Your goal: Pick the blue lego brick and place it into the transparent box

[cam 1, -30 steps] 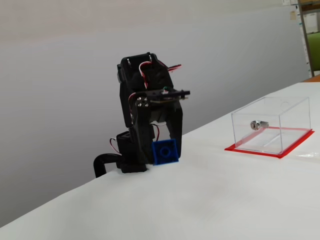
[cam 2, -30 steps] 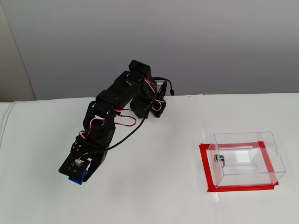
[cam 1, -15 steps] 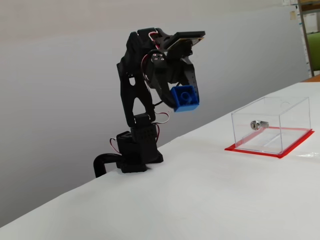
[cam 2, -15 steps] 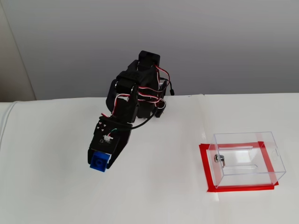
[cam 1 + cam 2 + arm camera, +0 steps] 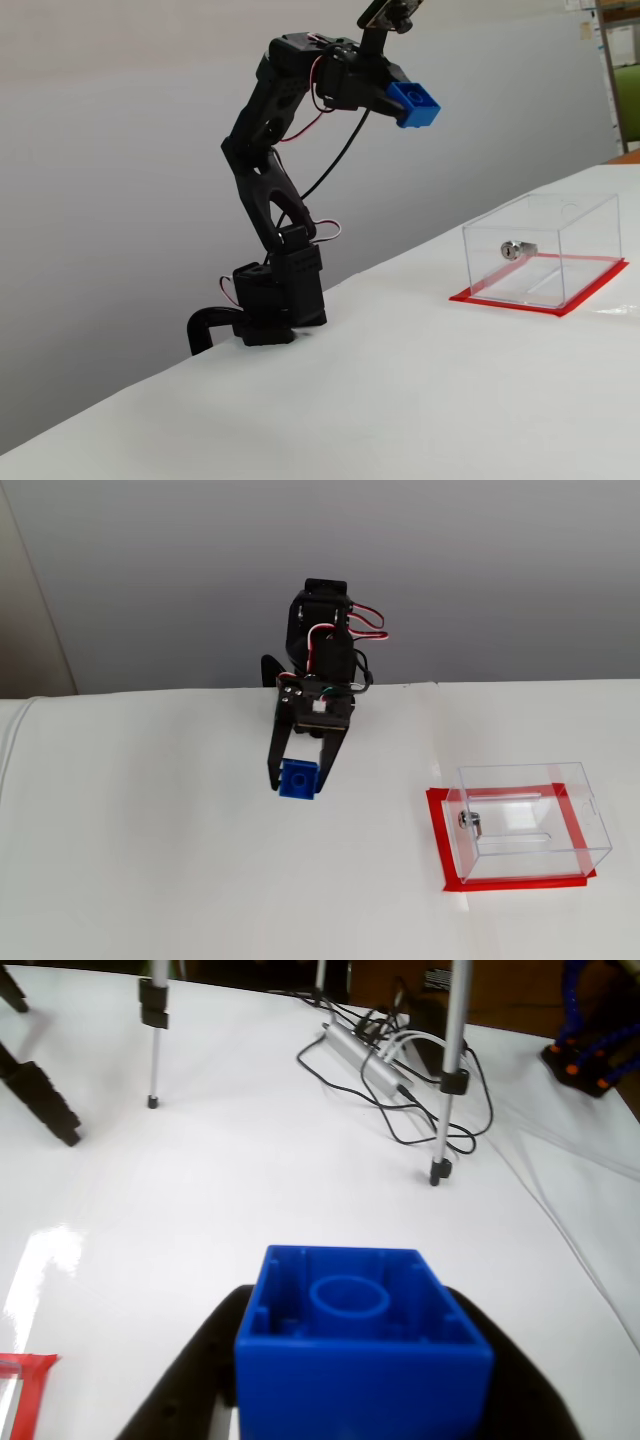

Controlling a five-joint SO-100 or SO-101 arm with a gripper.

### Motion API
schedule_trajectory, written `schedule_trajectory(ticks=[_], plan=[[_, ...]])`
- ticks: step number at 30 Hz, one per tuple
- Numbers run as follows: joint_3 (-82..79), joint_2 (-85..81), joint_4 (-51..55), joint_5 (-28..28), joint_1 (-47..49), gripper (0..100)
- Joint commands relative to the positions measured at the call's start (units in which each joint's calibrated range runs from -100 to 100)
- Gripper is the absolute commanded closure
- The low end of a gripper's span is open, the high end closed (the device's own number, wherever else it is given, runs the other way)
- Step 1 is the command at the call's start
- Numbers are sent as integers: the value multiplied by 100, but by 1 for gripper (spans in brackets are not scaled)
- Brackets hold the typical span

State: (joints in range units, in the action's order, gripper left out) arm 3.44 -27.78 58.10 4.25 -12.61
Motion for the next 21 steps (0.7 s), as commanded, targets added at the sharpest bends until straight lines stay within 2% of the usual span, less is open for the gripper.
schedule_trajectory(ticks=[1, 10, 21], plan=[[-145, -569, -31, -23, 592, 88], [-353, -917, -22, -23, 2536, 87], [-326, -332, -22, -34, 4717, 87]])
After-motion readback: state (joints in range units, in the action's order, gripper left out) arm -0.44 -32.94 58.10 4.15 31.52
